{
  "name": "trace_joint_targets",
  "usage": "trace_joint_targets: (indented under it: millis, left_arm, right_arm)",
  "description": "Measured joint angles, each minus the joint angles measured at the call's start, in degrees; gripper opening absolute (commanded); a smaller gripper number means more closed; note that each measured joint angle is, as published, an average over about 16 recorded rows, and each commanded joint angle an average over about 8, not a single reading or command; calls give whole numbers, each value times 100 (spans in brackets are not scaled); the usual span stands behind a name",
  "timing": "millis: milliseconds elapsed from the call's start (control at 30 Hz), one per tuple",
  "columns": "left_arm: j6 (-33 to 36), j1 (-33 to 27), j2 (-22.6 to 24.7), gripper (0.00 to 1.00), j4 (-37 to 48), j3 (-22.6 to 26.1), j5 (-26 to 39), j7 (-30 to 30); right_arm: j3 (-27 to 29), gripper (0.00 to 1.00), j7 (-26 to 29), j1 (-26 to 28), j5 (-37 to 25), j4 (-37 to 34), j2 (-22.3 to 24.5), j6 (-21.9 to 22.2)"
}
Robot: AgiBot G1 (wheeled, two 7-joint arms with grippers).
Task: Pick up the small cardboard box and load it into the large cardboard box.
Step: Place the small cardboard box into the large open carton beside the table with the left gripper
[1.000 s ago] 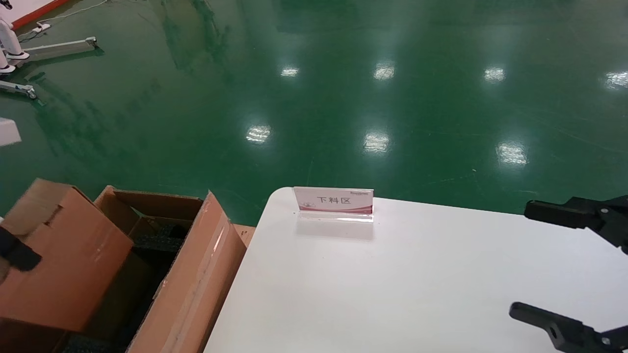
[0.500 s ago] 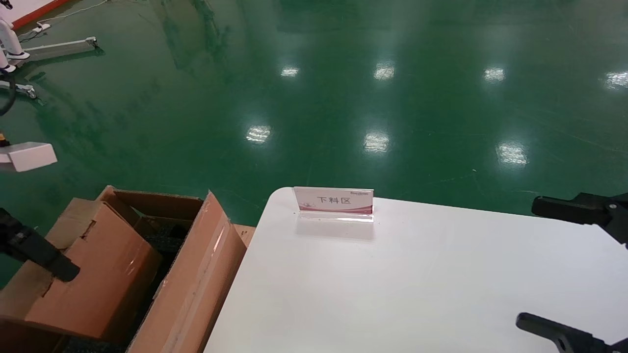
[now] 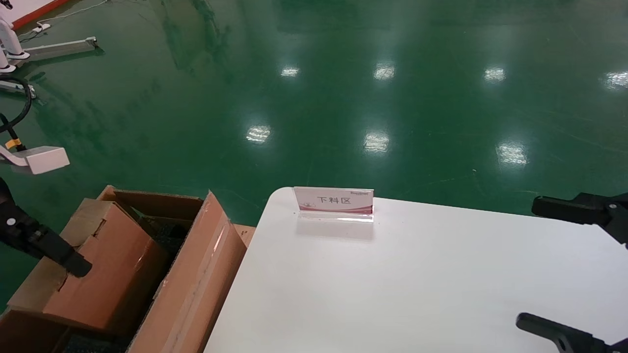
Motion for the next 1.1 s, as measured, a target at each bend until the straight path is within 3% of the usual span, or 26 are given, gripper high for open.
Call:
trace_joint_targets:
  millis: [1100]
  left_arm:
    - [-170,1089,481,0,1416,161,115,675]
  right_arm:
    - [0,100,0,0,0,0,0,0]
